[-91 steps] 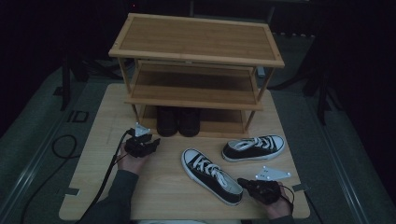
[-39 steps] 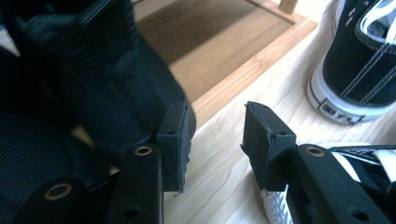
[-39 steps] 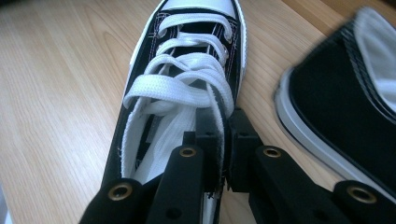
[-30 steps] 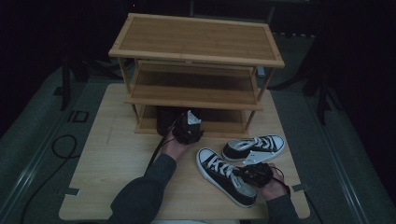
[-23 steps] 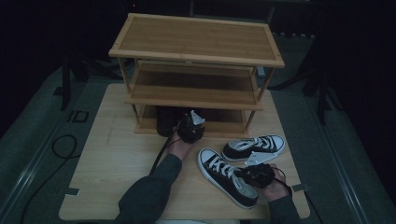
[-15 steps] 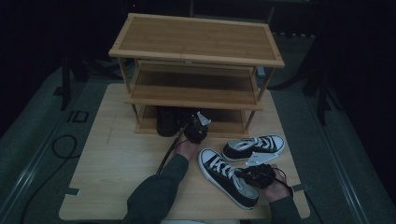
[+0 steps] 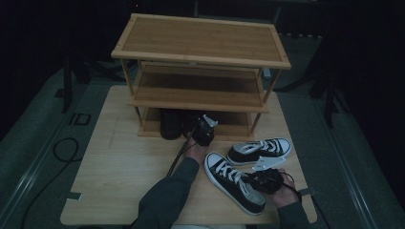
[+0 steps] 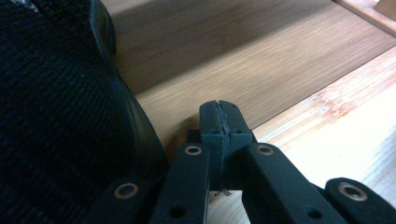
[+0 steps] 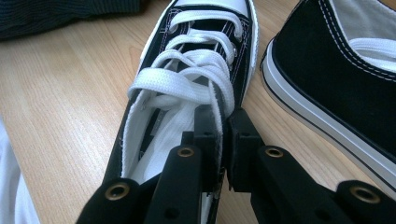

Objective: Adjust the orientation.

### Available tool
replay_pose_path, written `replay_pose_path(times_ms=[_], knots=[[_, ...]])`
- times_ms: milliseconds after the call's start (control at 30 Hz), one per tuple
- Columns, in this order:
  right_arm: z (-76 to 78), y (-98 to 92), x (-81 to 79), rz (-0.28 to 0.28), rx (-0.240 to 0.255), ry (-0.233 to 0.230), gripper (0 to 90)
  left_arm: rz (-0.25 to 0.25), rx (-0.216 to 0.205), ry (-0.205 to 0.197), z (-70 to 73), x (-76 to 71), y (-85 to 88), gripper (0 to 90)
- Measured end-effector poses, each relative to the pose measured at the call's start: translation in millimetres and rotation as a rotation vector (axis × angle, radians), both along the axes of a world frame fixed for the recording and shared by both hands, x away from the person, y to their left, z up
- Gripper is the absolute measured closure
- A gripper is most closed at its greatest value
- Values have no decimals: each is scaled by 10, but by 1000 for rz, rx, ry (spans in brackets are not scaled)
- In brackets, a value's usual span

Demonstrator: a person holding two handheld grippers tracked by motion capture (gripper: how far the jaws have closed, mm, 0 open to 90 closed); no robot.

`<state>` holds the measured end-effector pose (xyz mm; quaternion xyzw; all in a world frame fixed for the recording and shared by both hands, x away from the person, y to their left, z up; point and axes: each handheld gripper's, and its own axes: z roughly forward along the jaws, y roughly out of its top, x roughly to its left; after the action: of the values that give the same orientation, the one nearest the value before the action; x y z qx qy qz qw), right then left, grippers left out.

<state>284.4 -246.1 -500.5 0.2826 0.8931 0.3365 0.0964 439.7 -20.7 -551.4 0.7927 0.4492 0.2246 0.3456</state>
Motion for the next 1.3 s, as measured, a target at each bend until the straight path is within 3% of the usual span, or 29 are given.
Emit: replay_pose_path(times_ms=[67,233,267,433,800,1100,1300], knots=[[15,0,-10,0,-20,3,793,16,-20,0,-15,7,-26,885],[45,-29,-34,-18,-41,-17,733,30,-24,-2,-33,9,-55,883],[42,-26,-36,-18,-46,-21,720,31,-9,-7,-31,15,-52,884],[21,29,-38,-22,-80,-34,718,24,-14,-5,-37,24,-56,884],[46,24,-29,-40,-134,9,710,17,-14,-3,-36,25,-49,887],[91,-14,-60,-50,-138,26,749,15,-21,-2,-36,26,-43,892],[57,122,-39,-59,-179,23,804,14,-23,-3,-38,26,-42,892]])
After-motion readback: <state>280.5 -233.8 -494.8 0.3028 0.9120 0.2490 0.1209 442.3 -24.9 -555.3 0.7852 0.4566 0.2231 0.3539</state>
